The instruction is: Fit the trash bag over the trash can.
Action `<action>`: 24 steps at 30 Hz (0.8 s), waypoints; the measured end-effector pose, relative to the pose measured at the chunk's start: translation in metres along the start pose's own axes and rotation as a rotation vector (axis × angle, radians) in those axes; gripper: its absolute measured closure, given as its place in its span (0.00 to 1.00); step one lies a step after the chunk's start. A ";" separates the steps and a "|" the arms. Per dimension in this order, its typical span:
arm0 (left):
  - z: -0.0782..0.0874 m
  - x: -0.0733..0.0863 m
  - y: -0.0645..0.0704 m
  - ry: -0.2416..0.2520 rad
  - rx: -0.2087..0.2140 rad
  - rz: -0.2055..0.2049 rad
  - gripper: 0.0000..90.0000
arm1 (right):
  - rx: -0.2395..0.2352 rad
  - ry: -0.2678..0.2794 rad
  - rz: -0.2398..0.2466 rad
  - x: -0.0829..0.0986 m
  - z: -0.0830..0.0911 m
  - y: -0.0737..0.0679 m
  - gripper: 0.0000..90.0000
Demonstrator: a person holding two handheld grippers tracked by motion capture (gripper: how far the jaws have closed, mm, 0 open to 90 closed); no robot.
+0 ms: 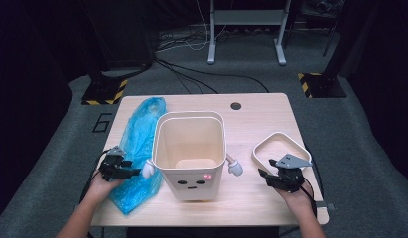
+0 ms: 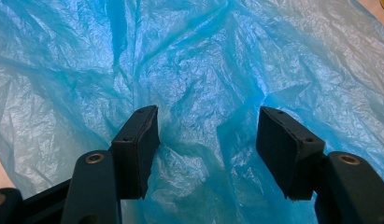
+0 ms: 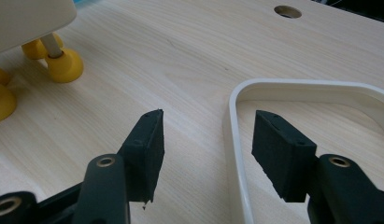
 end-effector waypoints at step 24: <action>0.032 -0.010 -0.022 0.155 -0.052 0.170 0.26 | -0.001 -0.006 0.002 0.001 -0.001 -0.001 0.48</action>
Point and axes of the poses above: each handheld gripper's, and its own axes: z roughly backward along the jaws, x roughly out of its underside, y roughly to its right, the point moved 8 cm from there along -z, roughly forward along the jaws, and after that the axes turned 7 degrees about x, right-handed, at the moved point
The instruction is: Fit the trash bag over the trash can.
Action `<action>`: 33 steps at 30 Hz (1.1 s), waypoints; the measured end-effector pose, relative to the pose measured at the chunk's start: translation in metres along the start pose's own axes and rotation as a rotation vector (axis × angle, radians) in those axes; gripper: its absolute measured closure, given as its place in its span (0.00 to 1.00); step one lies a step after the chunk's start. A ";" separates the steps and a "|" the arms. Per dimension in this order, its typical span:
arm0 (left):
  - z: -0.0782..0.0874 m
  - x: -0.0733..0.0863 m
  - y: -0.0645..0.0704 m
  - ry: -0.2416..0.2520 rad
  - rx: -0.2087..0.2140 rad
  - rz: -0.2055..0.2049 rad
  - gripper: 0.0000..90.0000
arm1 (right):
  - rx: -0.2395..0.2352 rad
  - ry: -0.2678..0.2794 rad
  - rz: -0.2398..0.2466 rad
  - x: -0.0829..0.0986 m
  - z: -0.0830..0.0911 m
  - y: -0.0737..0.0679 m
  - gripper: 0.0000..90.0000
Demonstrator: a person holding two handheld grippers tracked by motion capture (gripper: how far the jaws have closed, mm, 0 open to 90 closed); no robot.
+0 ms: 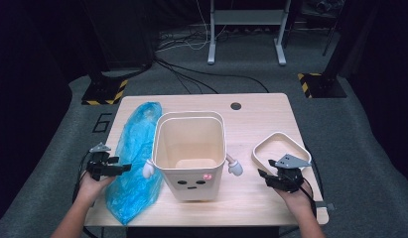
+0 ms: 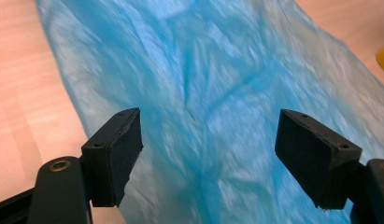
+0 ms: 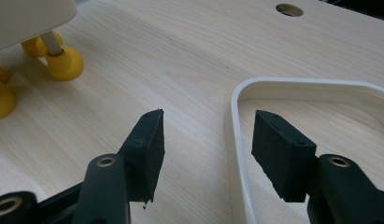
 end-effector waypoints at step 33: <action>-0.032 -0.020 -0.049 0.028 -0.130 0.193 0.00 | -0.007 0.007 0.007 0.000 0.002 -0.001 0.48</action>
Point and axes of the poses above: each handheld gripper's, and its own axes: z roughly backward along the jaws, x roughly out of its underside, y roughly to its right, the point moved 8 cm from there along -z, roughly forward along the jaws, and after that the axes turned 7 degrees about x, right-handed, at the moved point
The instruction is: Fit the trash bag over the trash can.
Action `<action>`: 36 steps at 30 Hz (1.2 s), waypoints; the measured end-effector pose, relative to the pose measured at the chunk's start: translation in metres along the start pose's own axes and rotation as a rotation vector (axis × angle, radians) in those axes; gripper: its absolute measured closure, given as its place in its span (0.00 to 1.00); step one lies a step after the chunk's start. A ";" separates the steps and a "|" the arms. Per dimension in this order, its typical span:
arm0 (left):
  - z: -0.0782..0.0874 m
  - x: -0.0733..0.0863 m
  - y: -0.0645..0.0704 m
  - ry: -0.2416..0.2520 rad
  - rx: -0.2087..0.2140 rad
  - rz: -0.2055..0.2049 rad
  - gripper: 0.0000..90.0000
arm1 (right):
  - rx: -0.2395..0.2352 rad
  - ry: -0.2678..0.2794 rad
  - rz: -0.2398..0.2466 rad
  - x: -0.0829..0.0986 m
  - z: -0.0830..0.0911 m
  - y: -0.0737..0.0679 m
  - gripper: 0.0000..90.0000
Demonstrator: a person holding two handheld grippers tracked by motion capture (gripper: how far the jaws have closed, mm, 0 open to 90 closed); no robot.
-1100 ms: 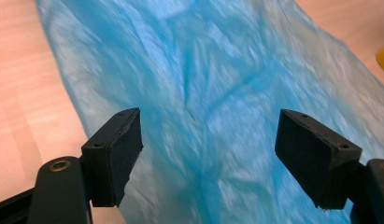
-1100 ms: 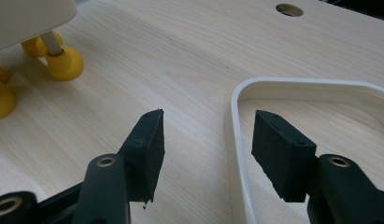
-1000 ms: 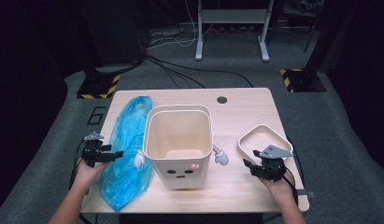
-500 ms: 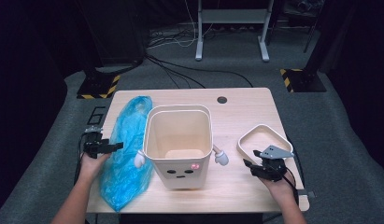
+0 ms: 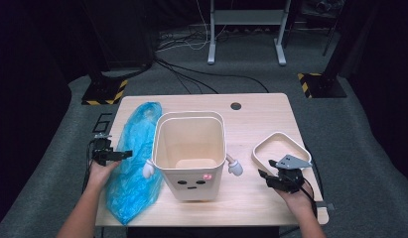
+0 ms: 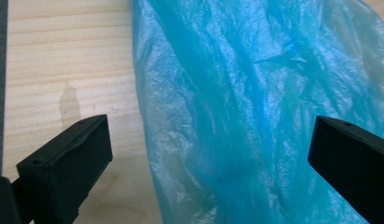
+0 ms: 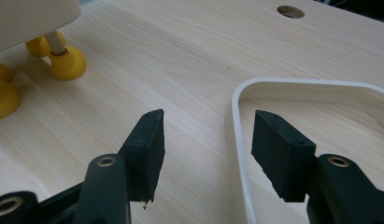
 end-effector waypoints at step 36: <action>-0.029 0.008 0.029 -0.106 -0.115 -0.172 0.00 | -0.004 -0.012 0.003 0.003 -0.002 0.001 0.48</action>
Point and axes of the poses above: each handheld gripper's, and its own axes: z roughly backward along the jaws, x roughly out of its underside, y roughly to its right, the point moved 8 cm from there along -z, roughly forward along the jaws, and after that the axes turned 7 degrees about x, right-handed, at the moved point
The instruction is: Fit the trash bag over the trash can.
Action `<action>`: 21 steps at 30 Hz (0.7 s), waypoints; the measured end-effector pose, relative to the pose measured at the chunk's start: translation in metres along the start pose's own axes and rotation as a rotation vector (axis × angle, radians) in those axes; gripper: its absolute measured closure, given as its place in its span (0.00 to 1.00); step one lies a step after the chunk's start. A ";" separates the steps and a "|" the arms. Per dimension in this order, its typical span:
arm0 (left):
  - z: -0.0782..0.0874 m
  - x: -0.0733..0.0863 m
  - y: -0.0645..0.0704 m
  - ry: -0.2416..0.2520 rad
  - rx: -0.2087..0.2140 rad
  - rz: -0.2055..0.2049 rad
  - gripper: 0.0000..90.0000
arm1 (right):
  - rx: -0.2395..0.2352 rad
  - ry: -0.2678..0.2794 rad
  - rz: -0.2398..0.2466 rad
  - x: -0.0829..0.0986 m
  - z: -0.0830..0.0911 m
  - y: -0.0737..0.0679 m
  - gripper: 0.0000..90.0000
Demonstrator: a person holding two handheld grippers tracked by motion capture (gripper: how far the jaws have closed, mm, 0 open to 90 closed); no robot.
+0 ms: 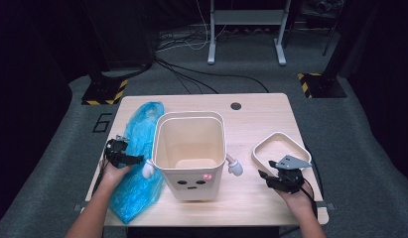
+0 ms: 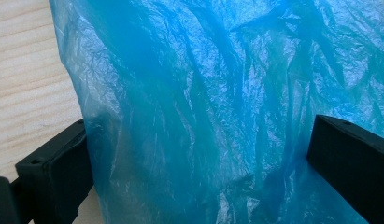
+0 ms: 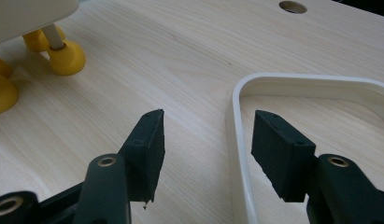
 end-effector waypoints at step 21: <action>0.009 -0.001 0.027 0.056 0.077 -0.077 0.64 | -0.012 -0.022 0.011 0.004 -0.003 -0.001 0.49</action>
Point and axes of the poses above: each handheld gripper's, and its own axes: z roughly backward along the jaws, x roughly out of its underside, y roughly to its right, the point moved 8 cm from there along -z, roughly forward along the jaws, and after that the axes turned 7 degrees about x, right-handed, at the moved point
